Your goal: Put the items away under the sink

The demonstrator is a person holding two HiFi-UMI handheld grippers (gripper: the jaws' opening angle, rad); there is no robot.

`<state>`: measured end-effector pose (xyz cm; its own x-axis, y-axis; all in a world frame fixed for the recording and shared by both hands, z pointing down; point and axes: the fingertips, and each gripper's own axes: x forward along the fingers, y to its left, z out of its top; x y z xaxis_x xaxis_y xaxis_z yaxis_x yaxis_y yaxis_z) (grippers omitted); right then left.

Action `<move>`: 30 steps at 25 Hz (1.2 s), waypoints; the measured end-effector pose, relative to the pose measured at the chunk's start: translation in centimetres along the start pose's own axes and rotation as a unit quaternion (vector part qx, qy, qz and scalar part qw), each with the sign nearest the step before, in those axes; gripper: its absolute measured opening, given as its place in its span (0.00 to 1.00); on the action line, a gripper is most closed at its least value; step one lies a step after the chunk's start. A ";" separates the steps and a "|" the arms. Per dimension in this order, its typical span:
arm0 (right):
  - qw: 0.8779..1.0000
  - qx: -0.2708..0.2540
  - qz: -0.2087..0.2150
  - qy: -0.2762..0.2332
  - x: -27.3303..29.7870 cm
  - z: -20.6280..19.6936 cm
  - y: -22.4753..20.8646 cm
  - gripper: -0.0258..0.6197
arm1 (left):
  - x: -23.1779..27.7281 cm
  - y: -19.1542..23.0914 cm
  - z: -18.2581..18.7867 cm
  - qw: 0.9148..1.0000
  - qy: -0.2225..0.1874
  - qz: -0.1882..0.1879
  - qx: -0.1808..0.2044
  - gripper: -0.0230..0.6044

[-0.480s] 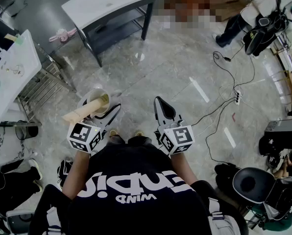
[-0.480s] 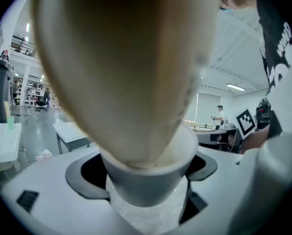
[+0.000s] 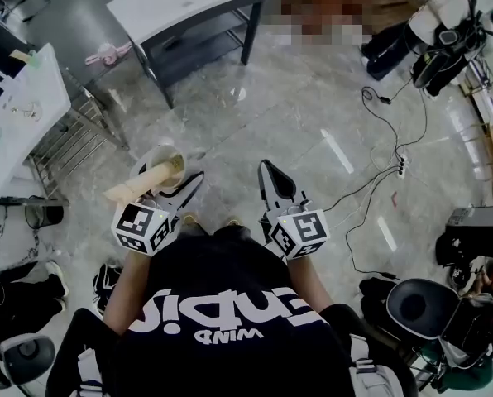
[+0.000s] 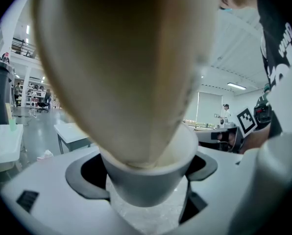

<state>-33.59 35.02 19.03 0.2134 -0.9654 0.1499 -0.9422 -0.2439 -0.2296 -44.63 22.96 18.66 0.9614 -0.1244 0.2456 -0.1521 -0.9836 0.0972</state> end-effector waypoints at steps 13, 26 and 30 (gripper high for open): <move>0.999 -0.008 0.035 0.005 -2.6 -0.9 -1.5 0.07 | 0.5 -3.9 -1.3 0.999 -0.016 0.031 -0.014 0.77; 0.999 -0.012 0.044 0.006 -0.2 -0.2 -5.3 0.07 | 4.8 -3.6 -0.3 0.999 -0.021 0.027 -0.004 0.77; 0.999 -0.010 0.041 0.004 1.3 0.1 -6.7 0.07 | 7.0 -2.8 0.0 0.999 -0.023 0.022 -0.007 0.77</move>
<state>-26.98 35.37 20.70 0.1341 -0.9811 0.1394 -0.9614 -0.1629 -0.2217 -37.46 24.84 20.08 0.9630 -0.1742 0.2058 -0.1978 -0.9751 0.1005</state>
